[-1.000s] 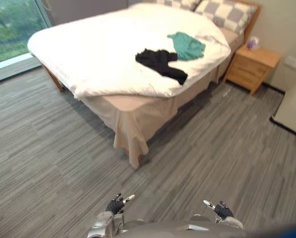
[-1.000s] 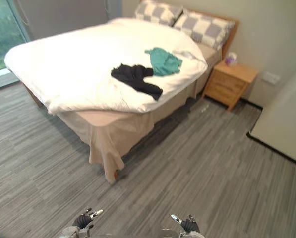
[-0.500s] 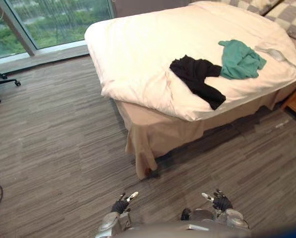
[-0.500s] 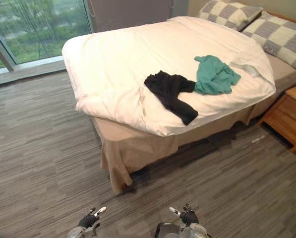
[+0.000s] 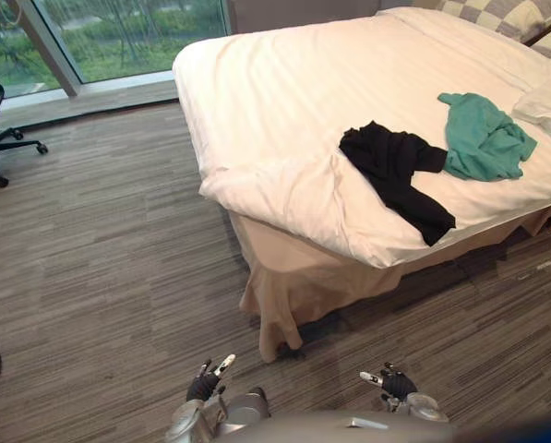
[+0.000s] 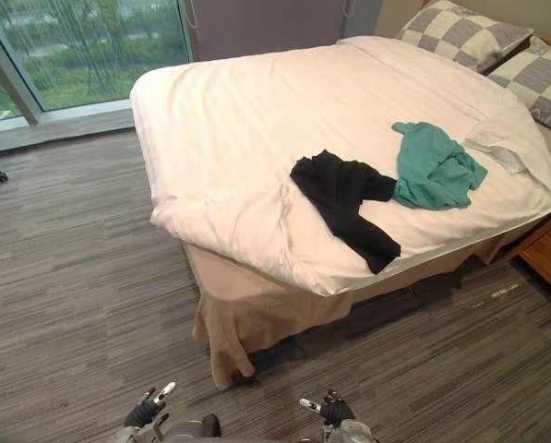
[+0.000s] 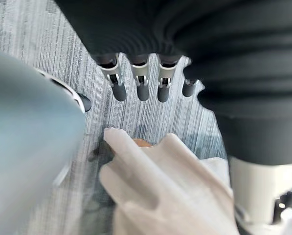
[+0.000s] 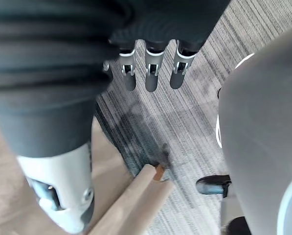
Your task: Tidy the bed and pick cloth on bed and put in laundry
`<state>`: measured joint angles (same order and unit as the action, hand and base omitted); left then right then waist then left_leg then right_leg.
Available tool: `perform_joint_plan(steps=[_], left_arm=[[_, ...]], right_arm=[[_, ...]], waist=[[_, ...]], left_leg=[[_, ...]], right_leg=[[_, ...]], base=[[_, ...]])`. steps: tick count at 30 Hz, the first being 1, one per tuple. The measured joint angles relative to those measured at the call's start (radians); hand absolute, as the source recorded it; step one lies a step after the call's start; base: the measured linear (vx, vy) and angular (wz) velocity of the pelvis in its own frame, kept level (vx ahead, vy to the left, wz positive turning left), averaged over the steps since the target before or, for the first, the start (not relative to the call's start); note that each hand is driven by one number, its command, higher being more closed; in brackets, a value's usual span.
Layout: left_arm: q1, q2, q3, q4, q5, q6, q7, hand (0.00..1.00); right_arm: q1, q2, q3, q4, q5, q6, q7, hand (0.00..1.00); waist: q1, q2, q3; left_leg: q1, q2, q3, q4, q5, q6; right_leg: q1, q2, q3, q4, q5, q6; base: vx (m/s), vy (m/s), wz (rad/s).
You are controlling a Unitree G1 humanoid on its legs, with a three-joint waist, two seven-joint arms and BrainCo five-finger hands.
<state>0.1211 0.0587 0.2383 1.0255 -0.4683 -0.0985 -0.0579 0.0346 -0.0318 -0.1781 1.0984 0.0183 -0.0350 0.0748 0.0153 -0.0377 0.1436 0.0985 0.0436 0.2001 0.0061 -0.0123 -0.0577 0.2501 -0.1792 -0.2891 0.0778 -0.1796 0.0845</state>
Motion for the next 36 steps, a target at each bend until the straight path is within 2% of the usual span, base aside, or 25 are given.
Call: perform_joint_plan(steps=[2,5,6,7,8,9,10,12,15,17,20,21,22,24,26,27,29,30,31,32,33,34,35,36], left_arm=[[-0.002,0.002,0.01,0.001,-0.057,0.001,0.027,0.0],[-0.006,0.027,0.117,-0.001,-0.174,0.001,0.061,0.0],[-0.015,0.072,0.2,-0.012,-0.226,0.0,0.078,0.0],[-0.015,0.088,0.221,-0.016,-0.235,0.0,0.082,0.0],[-0.022,0.165,0.29,-0.049,-0.27,0.0,0.112,0.0],[-0.029,0.209,0.324,-0.076,-0.291,-0.001,0.122,0.0],[-0.034,0.233,0.336,-0.088,-0.305,0.0,0.129,0.0],[-0.088,0.355,0.387,-0.15,-0.341,-0.012,0.135,0.0],[-0.163,0.398,0.388,-0.213,-0.313,-0.059,0.149,0.0],[-0.22,0.411,0.342,-0.311,-0.236,-0.112,0.169,0.0],[-0.289,0.435,0.225,-0.413,-0.106,-0.154,0.226,0.0],[-0.319,0.441,0.179,-0.444,-0.015,-0.162,0.261,0.0],[-0.355,0.46,0.11,-0.477,0.135,-0.171,0.319,0.0],[-0.436,0.495,-0.019,-0.547,0.363,-0.175,0.384,0.0],[-0.498,0.522,-0.094,-0.576,0.502,-0.183,0.408,0.0],[-0.539,0.537,-0.133,-0.577,0.585,-0.189,0.422,0.0],[-0.586,0.543,-0.167,-0.577,0.651,-0.19,0.436,0.0],[-0.623,0.542,-0.196,-0.574,0.7,-0.189,0.456,0.0],[-0.64,0.54,-0.206,-0.572,0.721,-0.186,0.461,0.0],[-0.685,0.533,-0.236,-0.565,0.755,-0.168,0.471,0.0],[-0.752,0.544,-0.262,-0.536,0.792,-0.144,0.483,0.0],[-0.777,0.544,-0.268,-0.523,0.806,-0.133,0.488,0.0],[-0.822,0.537,-0.286,-0.502,0.822,-0.1,0.501,0.0],[-0.851,0.538,-0.302,-0.48,0.84,-0.082,0.501,0.0]], right_arm=[[0.0,-0.003,-0.016,0.003,0.0,0.009,0.0,0.0],[0.001,-0.021,-0.065,0.013,0.0,0.032,0.007,0.0],[0.003,-0.036,-0.09,0.018,0.0,0.047,0.017,0.0],[0.005,-0.042,-0.092,0.018,0.0,0.05,0.021,0.0],[0.008,-0.065,-0.093,0.018,0.001,0.061,0.041,0.0],[0.011,-0.074,-0.093,0.018,0.005,0.066,0.051,0.0],[0.013,-0.077,-0.093,0.018,0.008,0.067,0.056,0.0],[0.023,-0.085,-0.093,0.018,0.015,0.076,0.079,0.0],[0.036,-0.085,-0.092,0.008,0.04,0.088,0.082,0.0],[0.042,-0.083,-0.092,-0.015,0.072,0.096,0.085,0.0],[0.041,-0.067,-0.092,-0.037,0.117,0.103,0.075,0.0],[0.039,-0.061,-0.092,-0.044,0.131,0.105,0.07,0.0],[0.038,-0.05,-0.093,-0.044,0.144,0.106,0.064,0.0],[0.026,-0.028,-0.096,-0.054,0.17,0.106,0.048,0.0],[0.007,-0.022,-0.096,-0.052,0.176,0.106,0.037,0.0],[-0.007,-0.021,-0.097,-0.053,0.176,0.104,0.032,0.0],[-0.021,-0.021,-0.113,-0.056,0.175,0.104,0.026,0.0],[-0.032,-0.025,-0.128,-0.056,0.175,0.104,0.02,0.0],[-0.035,-0.031,-0.133,-0.059,0.174,0.104,0.019,0.0],[-0.042,-0.042,-0.153,-0.067,0.174,0.101,0.015,0.0],[-0.052,-0.042,-0.16,-0.075,0.174,0.101,0.004,0.0],[-0.059,-0.047,-0.161,-0.074,0.174,0.099,0.001,0.0],[-0.083,-0.057,-0.17,-0.063,0.175,0.092,-0.004,0.0],[-0.095,-0.066,-0.174,-0.062,0.175,0.086,-0.007,0.0]], waist=[[-0.002,0.007,-0.004],[-0.003,0.021,-0.01],[-0.001,0.027,-0.009],[-0.001,0.029,-0.008],[0.001,0.036,-0.004],[0.002,0.04,-0.003],[0.002,0.041,-0.003],[0.004,0.045,0.0],[0.005,0.055,-0.003],[0.007,0.062,-0.006],[0.008,0.057,-0.007],[0.01,0.051,-0.005],[0.016,0.047,0.0],[0.021,0.04,0.003],[0.014,0.042,0.007],[-0.004,0.048,0.009],[-0.015,0.062,0.017],[-0.029,0.085,0.029],[-0.031,0.098,0.037],[-0.046,0.133,0.059],[-0.056,0.104,0.07],[-0.067,0.1,0.077],[-0.088,0.121,0.1],[-0.088,0.13,0.11]], left_leg=[[0.02,-0.001,-0.014,-0.05,0.028,-0.003],[0.036,0.009,-0.023,-0.103,0.06,-0.009],[0.037,0.017,-0.024,-0.104,0.062,-0.01],[0.038,0.018,-0.024,-0.104,0.062,-0.011],[0.037,0.022,-0.026,-0.108,0.064,-0.013],[0.034,0.022,-0.028,-0.11,0.066,-0.013],[0.031,0.022,-0.03,-0.11,0.067,-0.012],[0.016,0.006,-0.04,-0.112,0.074,-0.008],[0.006,0.002,-0.045,-0.112,0.075,-0.005],[-0.027,0.003,-0.047,-0.112,0.081,-0.002],[-0.076,0.006,-0.046,-0.111,0.086,-0.001],[-0.088,0.005,-0.045,-0.111,0.086,-0.001],[-0.098,0.003,-0.042,-0.111,0.085,-0.002],[-0.118,-0.002,-0.035,-0.104,0.091,0.0],[-0.125,-0.003,-0.015,-0.104,0.088,0.001],[-0.125,0.0,-0.011,-0.104,0.088,0.001],[-0.123,0.014,0.007,-0.104,0.088,0.001],[-0.12,0.041,0.011,-0.102,0.089,0.002],[-0.12,0.058,0.01,-0.1,0.089,0.002],[-0.124,0.099,0.009,-0.096,0.089,0.002],[-0.138,0.082,0.02,-0.084,0.085,-0.004],[-0.144,0.072,0.018,-0.075,0.076,-0.013],[-0.164,0.085,0.032,-0.066,0.065,-0.02],[-0.181,0.089,0.044,-0.059,0.065,-0.02]], right_leg=[[0.003,0.006,-0.004,0.002,0.0,0.0],[0.001,0.022,-0.008,0.003,0.0,0.0],[0.002,0.024,-0.008,0.004,0.0,0.0],[0.002,0.025,-0.008,0.005,0.0,0.0],[0.001,0.03,-0.008,0.005,0.0,0.0],[0.0,0.033,-0.009,0.004,-0.001,-0.001],[-0.002,0.033,-0.01,0.003,-0.001,-0.001],[-0.004,0.021,-0.029,-0.009,-0.029,0.003],[-0.008,0.018,-0.042,-0.008,-0.04,-0.002],[-0.036,0.019,-0.05,-0.007,-0.044,0.004],[-0.081,0.02,-0.046,-0.007,-0.044,0.004],[-0.094,0.021,-0.043,-0.007,-0.041,0.003],[-0.104,0.022,-0.035,-0.008,-0.028,0.005],[-0.124,0.019,-0.02,-0.01,-0.016,0.009],[-0.144,0.016,0.014,0.0,-0.012,0.007],[-0.156,0.018,0.033,0.013,-0.003,-0.001],[-0.178,0.028,0.055,0.044,0.012,-0.011],[-0.222,0.046,0.083,0.119,0.021,-0.019],[-0.256,0.054,0.091,0.18,0.021,-0.022],[-0.297,0.085,0.118,0.127,-0.024,-0.034],[-0.311,0.087,0.133,-0.039,0.126,-0.034],[-0.325,0.08,0.127,-0.031,0.115,-0.028],[-0.343,0.088,0.141,-0.032,0.12,-0.03],[-0.362,0.093,0.15,-0.031,0.122,-0.032]], base=[[0.01,-0.079,0.21],[-0.02,-0.097,0.13],[-0.03,-0.053,0.0],[-0.07,-0.083,-0.01],[-0.1,-0.057,-0.01],[-0.09,-0.048,0.01],[-0.09,-0.031,0.06],[-0.12,-0.029,0.1],[-0.1,-0.005,0.17],[-0.08,0.011,0.14],[0.0,0.013,0.11],[0.07,0.002,0.0],[0.11,-0.006,-0.06],[0.19,-0.006,-0.15],[0.21,0.011,-0.21],[0.14,0.012,-0.19],[0.15,-0.001,-0.26],[0.16,-0.031,-0.34],[0.1,-0.066,-0.3],[0.02,-0.12,-0.17],[0.02,-0.113,-0.02],[0.05,-0.09,-0.04],[0.07,-0.045,-0.18],[0.06,-0.06,-0.43]])
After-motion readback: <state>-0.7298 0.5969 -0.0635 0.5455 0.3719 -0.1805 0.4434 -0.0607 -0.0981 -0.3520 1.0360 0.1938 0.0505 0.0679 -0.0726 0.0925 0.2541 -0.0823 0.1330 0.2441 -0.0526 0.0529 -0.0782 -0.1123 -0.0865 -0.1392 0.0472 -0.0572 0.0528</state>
